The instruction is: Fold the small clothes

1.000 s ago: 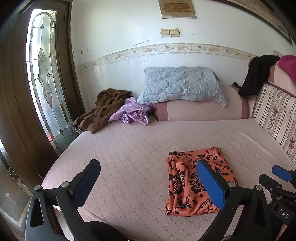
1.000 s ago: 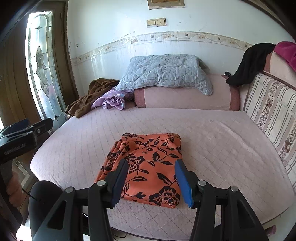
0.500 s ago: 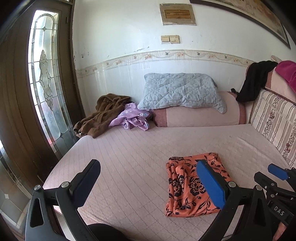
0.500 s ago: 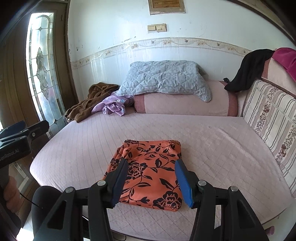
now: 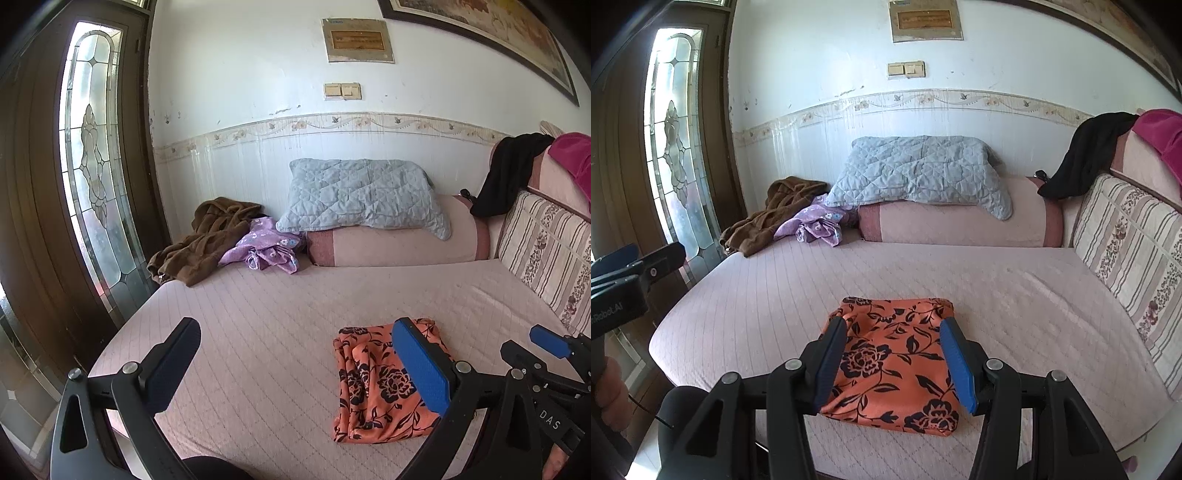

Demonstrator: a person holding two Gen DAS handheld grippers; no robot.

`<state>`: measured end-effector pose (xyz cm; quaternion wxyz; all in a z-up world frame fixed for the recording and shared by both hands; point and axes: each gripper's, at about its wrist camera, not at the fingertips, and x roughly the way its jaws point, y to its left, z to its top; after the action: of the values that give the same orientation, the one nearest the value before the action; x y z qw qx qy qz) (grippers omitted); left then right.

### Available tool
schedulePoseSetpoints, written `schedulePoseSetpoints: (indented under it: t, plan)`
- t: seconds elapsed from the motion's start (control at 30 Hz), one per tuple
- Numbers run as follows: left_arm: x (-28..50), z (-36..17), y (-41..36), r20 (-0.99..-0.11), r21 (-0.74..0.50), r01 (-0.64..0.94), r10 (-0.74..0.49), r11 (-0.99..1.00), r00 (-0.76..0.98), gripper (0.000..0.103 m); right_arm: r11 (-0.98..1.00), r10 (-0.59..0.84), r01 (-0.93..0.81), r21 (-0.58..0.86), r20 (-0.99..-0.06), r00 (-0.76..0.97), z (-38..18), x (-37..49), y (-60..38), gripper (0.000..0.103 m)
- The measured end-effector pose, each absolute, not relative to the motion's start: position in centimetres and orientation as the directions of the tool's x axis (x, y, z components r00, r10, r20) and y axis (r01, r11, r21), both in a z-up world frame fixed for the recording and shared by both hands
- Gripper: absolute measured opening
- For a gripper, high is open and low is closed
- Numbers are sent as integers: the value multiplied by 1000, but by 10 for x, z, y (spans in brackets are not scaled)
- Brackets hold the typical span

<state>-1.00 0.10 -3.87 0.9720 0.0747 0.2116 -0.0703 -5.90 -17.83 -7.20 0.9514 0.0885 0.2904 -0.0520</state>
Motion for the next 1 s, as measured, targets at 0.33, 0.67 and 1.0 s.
schedulePoseSetpoints:
  t: [0.33,0.67,1.0]
  plan:
    - [-5,-34,2,-411,122,161,-98,979,906,103,984,-63,142,107,-536,842,-65,-51,-168,57]
    - [-1,-34,4,-412,113,153,-94,982,906,103,982,-53,143,126,-537,842,-70,-43,-169,57]
    - [7,-40,10,-432,108,142,-82,984,898,103,983,-55,146,115,-569,821,-84,-36,-165,57]
